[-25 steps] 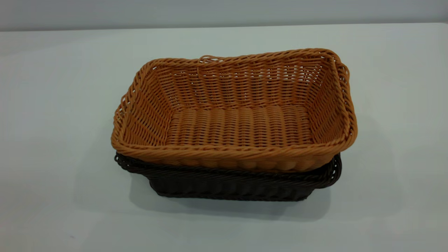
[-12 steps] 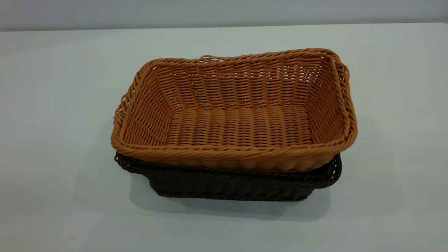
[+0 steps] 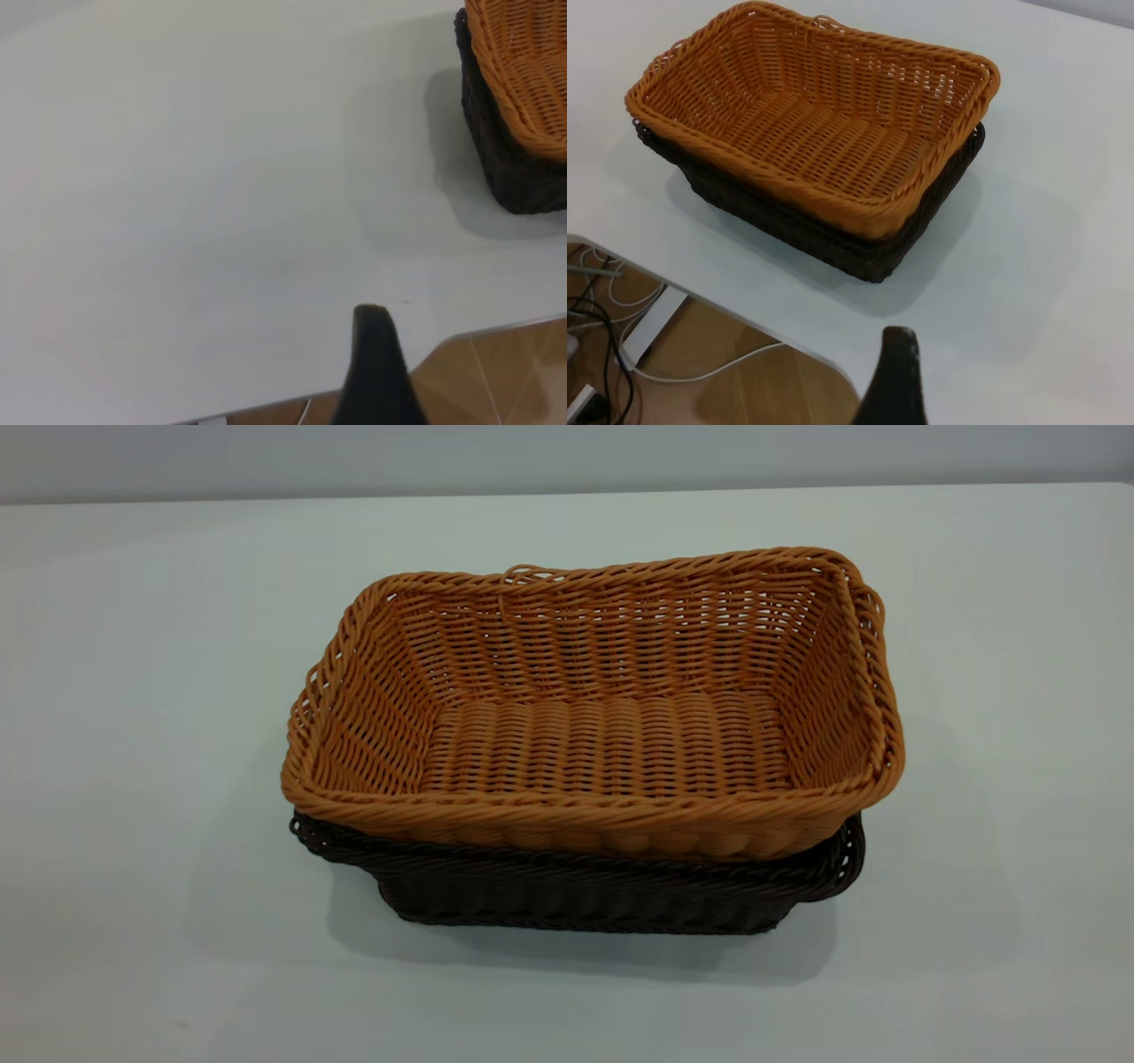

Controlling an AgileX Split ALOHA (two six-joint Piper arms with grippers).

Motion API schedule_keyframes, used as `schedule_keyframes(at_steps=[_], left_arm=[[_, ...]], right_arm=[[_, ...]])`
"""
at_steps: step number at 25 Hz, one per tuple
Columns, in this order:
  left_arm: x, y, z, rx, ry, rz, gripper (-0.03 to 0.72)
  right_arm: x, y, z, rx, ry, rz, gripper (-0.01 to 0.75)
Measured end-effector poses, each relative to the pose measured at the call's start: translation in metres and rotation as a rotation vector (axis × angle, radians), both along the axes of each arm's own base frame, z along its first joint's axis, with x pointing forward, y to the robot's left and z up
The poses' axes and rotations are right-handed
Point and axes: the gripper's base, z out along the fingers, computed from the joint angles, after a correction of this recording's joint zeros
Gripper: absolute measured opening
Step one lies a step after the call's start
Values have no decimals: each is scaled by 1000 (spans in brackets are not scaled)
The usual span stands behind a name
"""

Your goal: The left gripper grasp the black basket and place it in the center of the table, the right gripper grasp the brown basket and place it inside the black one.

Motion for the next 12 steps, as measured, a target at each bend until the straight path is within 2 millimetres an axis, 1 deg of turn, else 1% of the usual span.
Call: schedule_keyframes(at_steps=[8, 12], left_arm=[[0, -1, 0, -10, 0, 96, 475], [1, 1, 0, -37, 0, 169, 475]], right_arm=[[0, 0, 0, 0, 0, 0, 592], [0, 0, 0, 0, 0, 0, 592]])
